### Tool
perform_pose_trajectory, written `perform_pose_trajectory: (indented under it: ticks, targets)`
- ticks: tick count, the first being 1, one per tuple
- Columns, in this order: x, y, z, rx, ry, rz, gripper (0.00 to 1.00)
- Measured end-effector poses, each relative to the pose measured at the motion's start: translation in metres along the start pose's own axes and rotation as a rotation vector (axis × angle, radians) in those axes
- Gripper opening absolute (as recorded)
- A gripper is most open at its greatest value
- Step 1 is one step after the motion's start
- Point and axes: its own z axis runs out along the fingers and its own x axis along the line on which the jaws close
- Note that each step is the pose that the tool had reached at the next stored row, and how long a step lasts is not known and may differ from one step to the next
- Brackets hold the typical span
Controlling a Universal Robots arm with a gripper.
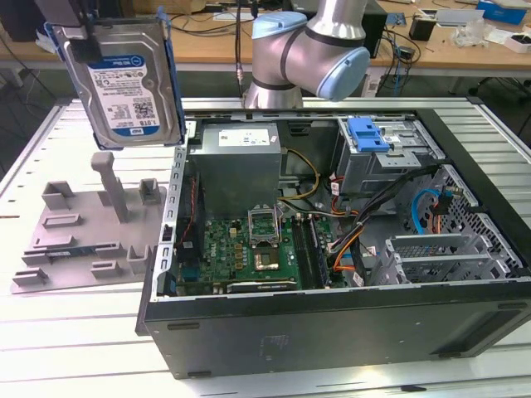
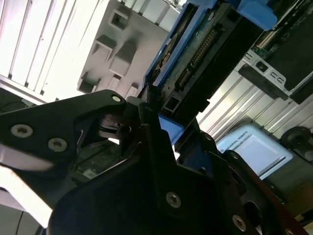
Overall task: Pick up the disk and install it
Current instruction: 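Pick up the disk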
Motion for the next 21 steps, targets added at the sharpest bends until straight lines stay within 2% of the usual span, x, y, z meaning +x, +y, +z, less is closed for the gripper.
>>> perform_pose_trajectory:
  ticks: [2, 7, 14, 18, 21]
  targets:
    - [0.0054, -0.006, -0.0001, 0.0, -0.0003, 0.0, 0.37]
    - [0.0252, -0.0299, -0.0007, -0.0001, -0.0006, 0.0, 0.37]
    - [0.0427, -0.0551, -0.0013, -0.0004, -0.0021, 0.0, 0.37]
    - [0.0569, -0.0769, -0.0018, -0.0006, -0.0055, 0.0, 0.37]
    - [0.0631, -0.0864, -0.0019, -0.0007, -0.007, 0.0, 0.37]
